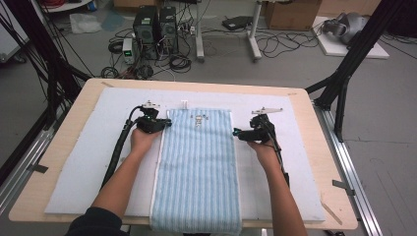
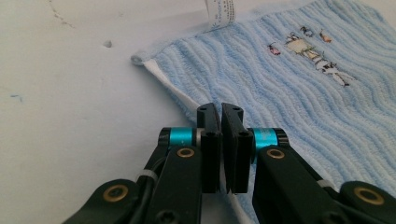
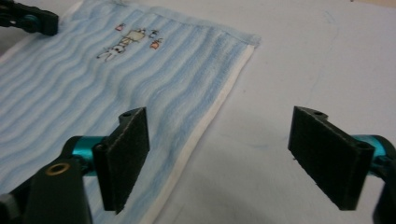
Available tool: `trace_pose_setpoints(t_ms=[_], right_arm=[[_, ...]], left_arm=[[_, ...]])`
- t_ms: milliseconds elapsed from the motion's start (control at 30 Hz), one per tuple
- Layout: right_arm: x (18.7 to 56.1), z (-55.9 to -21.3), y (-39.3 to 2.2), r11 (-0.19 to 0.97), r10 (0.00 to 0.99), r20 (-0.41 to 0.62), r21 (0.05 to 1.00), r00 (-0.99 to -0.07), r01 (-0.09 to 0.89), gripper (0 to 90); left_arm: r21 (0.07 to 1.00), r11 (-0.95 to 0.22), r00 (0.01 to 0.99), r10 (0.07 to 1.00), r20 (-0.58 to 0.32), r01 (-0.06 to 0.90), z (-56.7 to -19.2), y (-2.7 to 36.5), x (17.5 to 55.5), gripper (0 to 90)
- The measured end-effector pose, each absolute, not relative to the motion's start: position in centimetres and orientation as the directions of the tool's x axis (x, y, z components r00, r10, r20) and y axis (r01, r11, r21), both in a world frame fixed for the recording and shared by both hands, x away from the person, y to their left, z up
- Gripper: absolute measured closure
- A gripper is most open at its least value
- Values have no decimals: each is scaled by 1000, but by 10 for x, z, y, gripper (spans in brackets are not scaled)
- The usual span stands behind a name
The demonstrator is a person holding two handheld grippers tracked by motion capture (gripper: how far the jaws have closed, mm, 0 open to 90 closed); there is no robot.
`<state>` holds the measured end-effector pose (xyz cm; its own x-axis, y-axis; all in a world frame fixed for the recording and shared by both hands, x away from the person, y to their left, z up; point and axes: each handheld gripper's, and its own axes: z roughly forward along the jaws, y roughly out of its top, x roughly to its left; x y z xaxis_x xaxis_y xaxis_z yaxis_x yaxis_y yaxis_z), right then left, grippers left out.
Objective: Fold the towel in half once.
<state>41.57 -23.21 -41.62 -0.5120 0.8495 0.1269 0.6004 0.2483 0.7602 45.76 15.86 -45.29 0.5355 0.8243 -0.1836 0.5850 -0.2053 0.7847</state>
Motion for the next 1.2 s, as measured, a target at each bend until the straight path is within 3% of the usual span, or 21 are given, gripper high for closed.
trace_pose_setpoints(t_ms=[233,500,667,833,1067,1200], right_arm=[[446,-426,-207,248,859,134,736,-494,631,397],[461,-438,-180,297,866,104,681,-490,669,502],[459,-437,-177,363,874,-6,670,-485,647,731],[459,-437,-178,348,880,7,671,-475,655,854],[461,-434,-179,344,877,3,693,-480,634,880],[466,-430,-181,359,876,-42,722,-480,592,880]], left_arm=[[785,-203,535,824,-185,585,-453,159,457,858],[786,-212,537,825,-174,581,-453,158,457,858],[787,-208,533,828,-175,580,-453,157,456,858],[791,-225,537,830,-150,569,-453,156,454,861],[788,-144,504,832,-231,599,-452,162,458,864],[801,-29,471,822,-321,598,-443,168,466,867]])
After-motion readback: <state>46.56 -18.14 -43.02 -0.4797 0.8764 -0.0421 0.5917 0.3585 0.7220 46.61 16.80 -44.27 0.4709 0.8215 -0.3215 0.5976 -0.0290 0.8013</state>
